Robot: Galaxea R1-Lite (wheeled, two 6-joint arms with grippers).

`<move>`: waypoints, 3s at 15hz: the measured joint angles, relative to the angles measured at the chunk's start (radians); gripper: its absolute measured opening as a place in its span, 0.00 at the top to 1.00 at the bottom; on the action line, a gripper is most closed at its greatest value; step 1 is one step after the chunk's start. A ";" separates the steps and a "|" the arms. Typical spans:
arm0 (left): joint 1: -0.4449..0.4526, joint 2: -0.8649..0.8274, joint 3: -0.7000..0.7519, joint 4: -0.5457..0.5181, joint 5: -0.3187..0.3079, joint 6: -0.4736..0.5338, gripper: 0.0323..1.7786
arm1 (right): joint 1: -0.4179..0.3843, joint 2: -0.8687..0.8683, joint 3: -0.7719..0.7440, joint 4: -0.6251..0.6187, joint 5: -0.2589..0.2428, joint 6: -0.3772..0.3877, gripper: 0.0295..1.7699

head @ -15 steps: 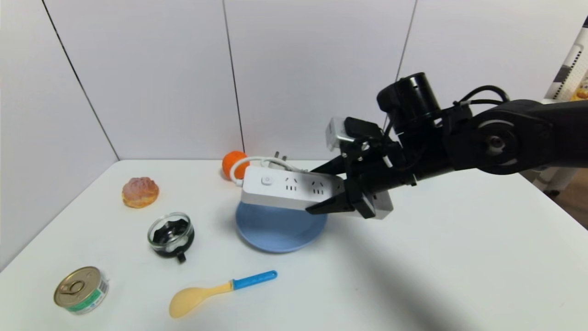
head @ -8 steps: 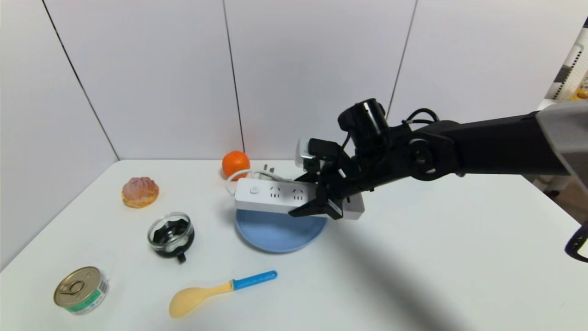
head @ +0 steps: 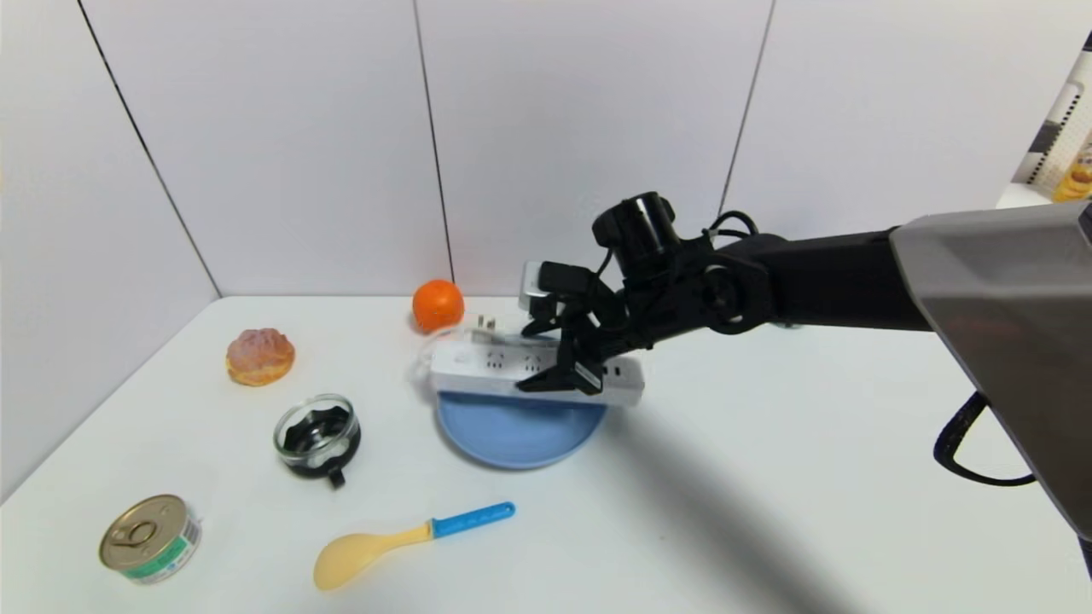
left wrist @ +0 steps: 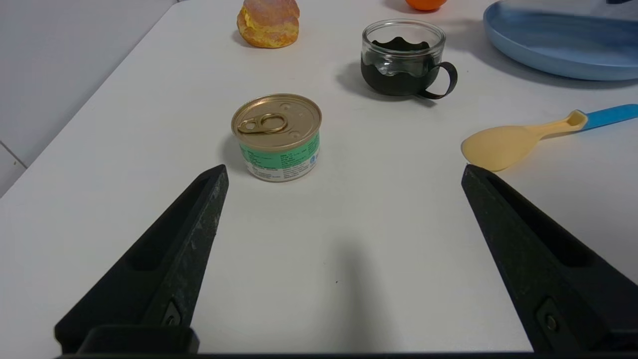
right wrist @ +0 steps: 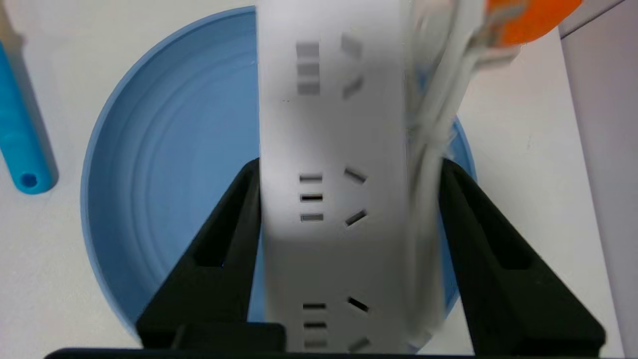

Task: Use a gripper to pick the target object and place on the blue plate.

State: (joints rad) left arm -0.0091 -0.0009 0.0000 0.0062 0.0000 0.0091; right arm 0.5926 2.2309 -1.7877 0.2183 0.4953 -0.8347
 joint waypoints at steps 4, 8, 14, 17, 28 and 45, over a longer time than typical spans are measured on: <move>0.000 0.000 0.000 0.000 0.000 0.000 0.05 | 0.010 0.011 -0.003 0.006 -0.002 0.008 0.22; 0.000 0.000 0.000 0.000 0.000 0.000 0.05 | 0.004 -0.042 -0.047 0.007 0.002 0.069 0.15; 0.000 0.000 0.000 0.000 0.000 0.000 0.05 | -0.068 -0.383 0.017 0.009 0.003 0.355 0.09; 0.000 0.000 0.000 0.000 0.000 0.000 0.05 | -0.154 -0.641 0.200 0.006 0.007 0.472 0.07; 0.000 0.000 0.000 0.000 0.000 0.000 0.05 | -0.513 -1.613 1.311 -0.127 -0.552 0.693 0.04; 0.000 0.000 0.000 0.000 0.000 0.000 0.05 | -0.584 -2.233 1.787 -0.210 -0.491 0.836 0.04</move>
State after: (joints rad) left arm -0.0091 -0.0009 0.0000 0.0062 0.0000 0.0089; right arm 0.0089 -0.0023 -0.0004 0.0085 0.0038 0.0009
